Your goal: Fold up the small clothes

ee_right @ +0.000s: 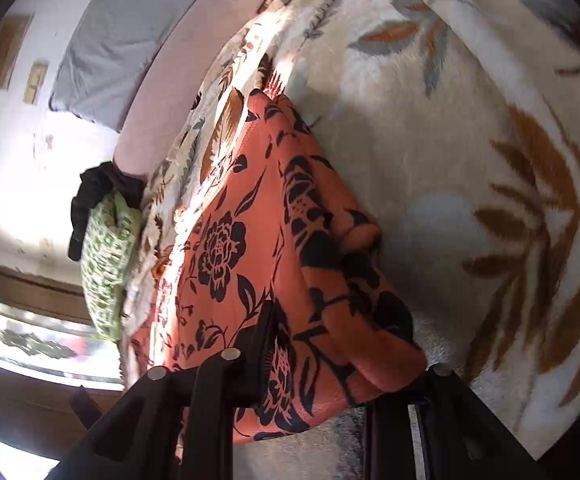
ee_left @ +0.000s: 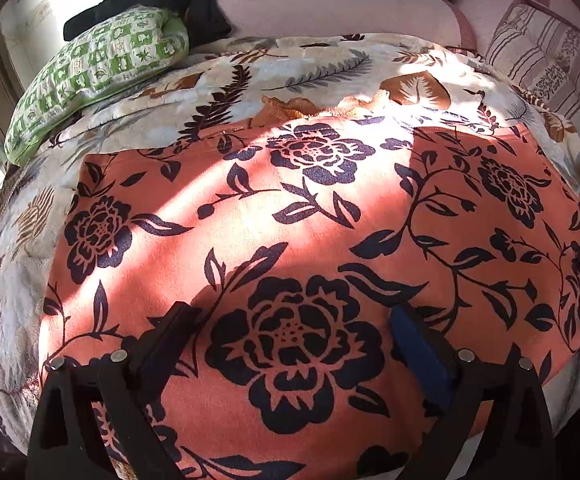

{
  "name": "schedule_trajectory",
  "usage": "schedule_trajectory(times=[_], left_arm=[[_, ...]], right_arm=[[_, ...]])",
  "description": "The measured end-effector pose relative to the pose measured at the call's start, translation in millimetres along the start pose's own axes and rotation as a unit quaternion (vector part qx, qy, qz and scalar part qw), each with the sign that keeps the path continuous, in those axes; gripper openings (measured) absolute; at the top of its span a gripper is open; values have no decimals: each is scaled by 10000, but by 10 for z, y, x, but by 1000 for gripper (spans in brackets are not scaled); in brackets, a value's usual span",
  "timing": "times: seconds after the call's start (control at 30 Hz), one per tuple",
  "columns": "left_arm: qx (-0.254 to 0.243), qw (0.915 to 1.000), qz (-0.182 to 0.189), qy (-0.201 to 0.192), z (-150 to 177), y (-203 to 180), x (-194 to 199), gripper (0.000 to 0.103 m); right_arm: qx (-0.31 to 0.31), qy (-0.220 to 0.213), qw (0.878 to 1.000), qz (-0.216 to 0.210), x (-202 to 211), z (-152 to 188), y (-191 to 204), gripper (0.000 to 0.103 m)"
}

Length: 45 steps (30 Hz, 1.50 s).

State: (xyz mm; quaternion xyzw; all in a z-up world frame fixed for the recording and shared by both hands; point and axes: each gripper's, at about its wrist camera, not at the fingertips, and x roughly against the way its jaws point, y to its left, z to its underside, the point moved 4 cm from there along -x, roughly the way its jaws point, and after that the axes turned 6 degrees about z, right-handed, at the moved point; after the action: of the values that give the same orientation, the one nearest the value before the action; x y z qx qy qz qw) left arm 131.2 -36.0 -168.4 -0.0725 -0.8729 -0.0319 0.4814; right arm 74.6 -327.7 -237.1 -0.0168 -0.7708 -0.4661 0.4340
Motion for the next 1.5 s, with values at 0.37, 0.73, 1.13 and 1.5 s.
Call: schedule_trajectory(times=[0.37,0.73,1.13,1.5], left_arm=[[165,9998,65,128,11,136,-60,103],[2428,9537,-282,-1755,464,2030,1361,99],[3529,9245,84,-1438,975,2669,1009,97],[3564,9199,37,-1634,1010,2703,1114,97]], right_arm=[[737,51,9960,512,-57,-104,339,17],[3991,-532,9152,193,91,1254,2973,16],[4350,751,8944,726,-1154,2248,3104,17],[4061,1480,9014,-257,-1180,2524,2908,74]])
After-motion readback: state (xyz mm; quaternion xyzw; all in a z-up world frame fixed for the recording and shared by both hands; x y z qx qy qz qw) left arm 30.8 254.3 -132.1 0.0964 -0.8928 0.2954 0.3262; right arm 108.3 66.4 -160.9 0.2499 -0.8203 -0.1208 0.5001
